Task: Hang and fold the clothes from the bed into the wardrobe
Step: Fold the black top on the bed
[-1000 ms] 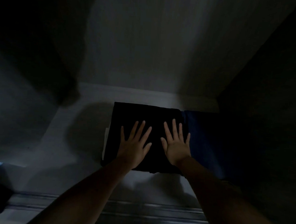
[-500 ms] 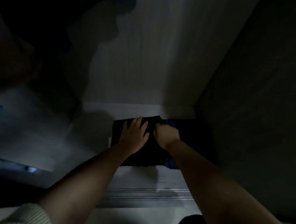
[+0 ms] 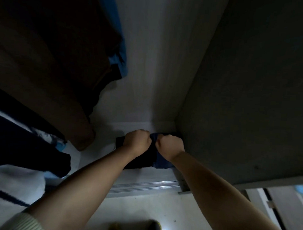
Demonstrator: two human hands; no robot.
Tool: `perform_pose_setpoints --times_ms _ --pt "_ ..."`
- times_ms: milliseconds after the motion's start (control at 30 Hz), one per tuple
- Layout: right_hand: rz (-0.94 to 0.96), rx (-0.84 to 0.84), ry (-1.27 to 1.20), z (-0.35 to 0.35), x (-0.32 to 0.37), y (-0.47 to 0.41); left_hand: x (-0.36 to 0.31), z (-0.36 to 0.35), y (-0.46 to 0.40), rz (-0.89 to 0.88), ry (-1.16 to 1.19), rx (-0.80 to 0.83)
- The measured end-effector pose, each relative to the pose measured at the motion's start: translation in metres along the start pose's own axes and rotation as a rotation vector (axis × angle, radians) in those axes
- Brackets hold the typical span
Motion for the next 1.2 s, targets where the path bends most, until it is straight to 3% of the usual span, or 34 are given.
perform_pose_setpoints --times_ms 300,433,633,800,1067,1200 --pt "-0.117 -0.032 0.067 0.092 -0.021 0.063 -0.052 0.093 0.035 -0.1 0.028 -0.032" --pt "-0.252 -0.064 0.053 0.114 -0.027 0.1 -0.077 0.115 0.062 -0.212 0.069 -0.01" --pt "-0.443 -0.071 0.009 0.128 -0.046 0.177 -0.128 0.122 0.095 -0.412 -0.048 0.025" --pt "-0.675 -0.033 -0.016 0.134 -0.113 0.267 -0.235 0.104 0.109 -0.652 -0.082 0.081" --pt "-1.071 -0.09 -0.032 0.147 -0.264 0.466 -0.477 0.054 0.157 -1.065 -0.174 0.17" --pt "-1.229 -0.045 0.014 0.141 -0.337 0.563 -0.599 0.027 0.2 -1.249 -0.252 0.123"
Point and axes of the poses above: each hand's wrist, its own y-axis away from the middle knuckle, its own z-axis out of the back of the hand, x = y × z, the point moved 8 cm from there along -y, towards the middle knuckle, and after that the axes turned 10 degrees about -z, right-handed, at the moved point
